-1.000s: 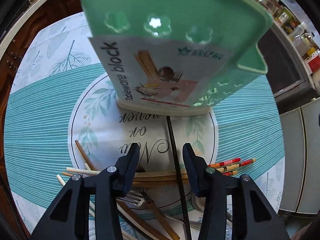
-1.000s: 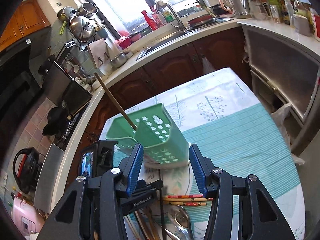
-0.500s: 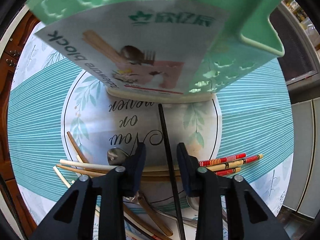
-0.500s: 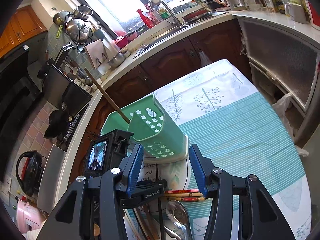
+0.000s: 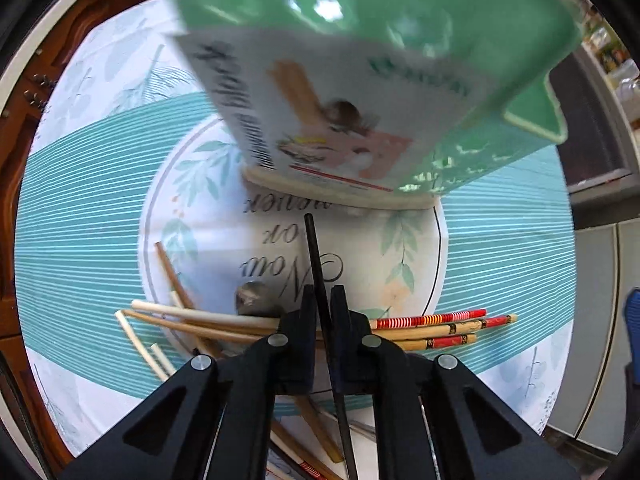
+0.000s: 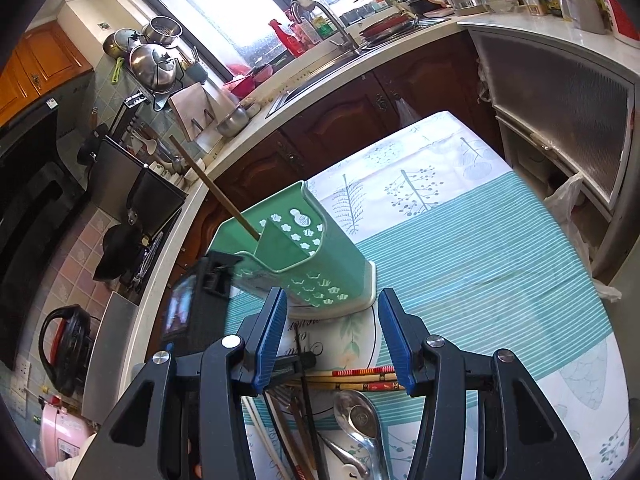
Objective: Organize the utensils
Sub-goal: 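Lower the left gripper onto a black chopstick and close on it, then lift the black chopstick with the left gripper and insert it into the holder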
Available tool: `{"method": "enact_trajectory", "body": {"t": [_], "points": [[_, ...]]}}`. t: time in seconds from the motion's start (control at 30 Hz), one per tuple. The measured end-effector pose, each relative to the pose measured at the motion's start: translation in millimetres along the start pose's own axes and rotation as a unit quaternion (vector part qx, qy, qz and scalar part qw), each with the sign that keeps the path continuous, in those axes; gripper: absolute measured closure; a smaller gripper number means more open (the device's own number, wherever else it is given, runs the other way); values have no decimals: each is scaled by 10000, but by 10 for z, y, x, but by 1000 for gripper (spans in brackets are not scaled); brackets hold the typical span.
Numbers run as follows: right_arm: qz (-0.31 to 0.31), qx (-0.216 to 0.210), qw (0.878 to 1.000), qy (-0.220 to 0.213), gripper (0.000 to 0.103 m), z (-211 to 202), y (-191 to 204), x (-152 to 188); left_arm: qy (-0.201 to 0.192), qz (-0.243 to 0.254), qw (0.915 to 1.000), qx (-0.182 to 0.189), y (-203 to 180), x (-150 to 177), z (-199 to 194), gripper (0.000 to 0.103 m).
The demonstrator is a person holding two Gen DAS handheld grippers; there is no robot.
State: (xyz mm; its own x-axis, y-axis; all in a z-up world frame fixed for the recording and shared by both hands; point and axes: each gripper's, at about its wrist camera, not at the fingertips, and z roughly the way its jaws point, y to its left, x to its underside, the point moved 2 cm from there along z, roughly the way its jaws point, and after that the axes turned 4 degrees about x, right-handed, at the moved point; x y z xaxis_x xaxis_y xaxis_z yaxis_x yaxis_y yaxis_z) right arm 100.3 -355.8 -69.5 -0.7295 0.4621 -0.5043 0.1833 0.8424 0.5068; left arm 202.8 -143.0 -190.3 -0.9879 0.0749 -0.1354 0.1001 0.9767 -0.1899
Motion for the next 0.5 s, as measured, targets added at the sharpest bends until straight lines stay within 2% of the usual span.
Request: {"method": "enact_trajectory", "body": {"t": [0.23,0.5], "points": [[-79,-37,10000,38,54,-15,39,94,-842,19,9962,224,62,261,-531,99],[-219,-63,9997,105,54,-13,85,221,-1725,-8,9840,449,164,454,-1120,100]]}}
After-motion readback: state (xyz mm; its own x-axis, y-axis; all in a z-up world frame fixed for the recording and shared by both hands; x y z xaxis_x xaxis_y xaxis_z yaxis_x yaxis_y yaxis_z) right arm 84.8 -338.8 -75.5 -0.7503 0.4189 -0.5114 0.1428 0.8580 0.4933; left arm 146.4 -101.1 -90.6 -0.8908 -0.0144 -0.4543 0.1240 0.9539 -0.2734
